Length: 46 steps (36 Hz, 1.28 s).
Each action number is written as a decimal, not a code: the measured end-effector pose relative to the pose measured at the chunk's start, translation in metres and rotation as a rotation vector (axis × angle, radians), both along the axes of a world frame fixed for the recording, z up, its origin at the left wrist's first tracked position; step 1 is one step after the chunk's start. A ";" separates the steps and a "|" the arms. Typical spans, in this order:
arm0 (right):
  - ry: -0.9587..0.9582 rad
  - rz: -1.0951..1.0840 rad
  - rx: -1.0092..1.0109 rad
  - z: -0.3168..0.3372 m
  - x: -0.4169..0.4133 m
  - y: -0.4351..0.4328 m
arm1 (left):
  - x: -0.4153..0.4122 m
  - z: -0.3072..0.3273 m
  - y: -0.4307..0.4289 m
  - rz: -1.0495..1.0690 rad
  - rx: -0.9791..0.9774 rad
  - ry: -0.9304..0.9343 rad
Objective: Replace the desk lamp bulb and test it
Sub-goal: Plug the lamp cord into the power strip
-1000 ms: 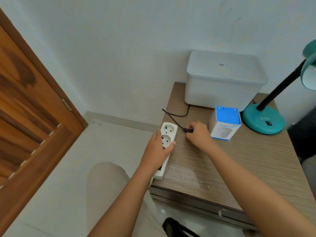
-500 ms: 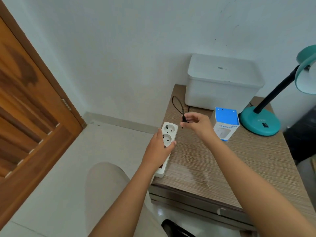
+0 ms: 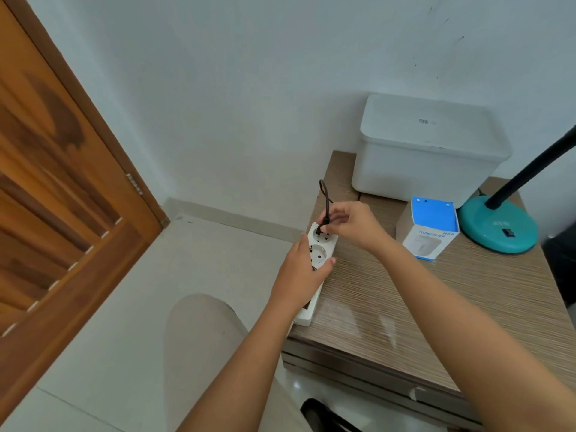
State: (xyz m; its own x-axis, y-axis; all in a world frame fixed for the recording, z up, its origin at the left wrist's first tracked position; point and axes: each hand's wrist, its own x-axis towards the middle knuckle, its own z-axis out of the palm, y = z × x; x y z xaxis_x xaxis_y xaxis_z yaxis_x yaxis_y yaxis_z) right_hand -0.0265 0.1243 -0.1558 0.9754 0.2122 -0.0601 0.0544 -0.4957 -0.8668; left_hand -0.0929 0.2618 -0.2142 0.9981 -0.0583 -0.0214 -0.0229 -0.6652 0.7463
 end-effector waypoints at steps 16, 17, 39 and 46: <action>-0.060 -0.001 -0.082 -0.001 -0.006 0.004 | 0.000 0.001 -0.001 0.008 -0.023 -0.024; -0.069 -0.022 -0.097 -0.002 -0.006 0.004 | 0.001 0.000 -0.001 0.009 -0.022 -0.022; -0.119 -0.110 -0.251 0.035 -0.024 -0.021 | 0.010 0.037 0.001 -0.109 0.088 0.001; -0.098 -0.224 -0.374 0.082 -0.042 -0.100 | 0.040 0.106 -0.044 -0.134 0.105 -0.189</action>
